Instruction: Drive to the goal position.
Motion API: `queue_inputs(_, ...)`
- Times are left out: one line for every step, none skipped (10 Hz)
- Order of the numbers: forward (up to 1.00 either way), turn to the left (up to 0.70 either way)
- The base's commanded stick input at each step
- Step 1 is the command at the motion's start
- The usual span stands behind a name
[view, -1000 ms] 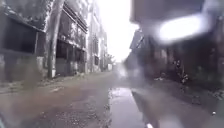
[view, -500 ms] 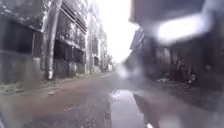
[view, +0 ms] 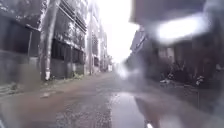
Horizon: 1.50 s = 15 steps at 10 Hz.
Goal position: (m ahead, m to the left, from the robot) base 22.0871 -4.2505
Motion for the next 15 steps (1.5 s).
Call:
queue_inputs(0.50,0.02)
queue_inputs(0.50,0.02)
queue_inputs(0.50,0.02)
queue_inputs(0.50,0.02)
queue_inputs(0.50,0.02)
queue_inputs(0.50,0.02)
queue_inputs(0.50,0.02)
queue_inputs(0.50,0.02)
queue_inputs(0.50,0.02)
queue_inputs(0.50,0.02)
queue_inputs(0.50,0.02)
queue_inputs(0.50,0.02)
queue_inputs(0.42,0.02)
queue_inputs(0.16,0.01)
queue_inputs(0.00,0.00)
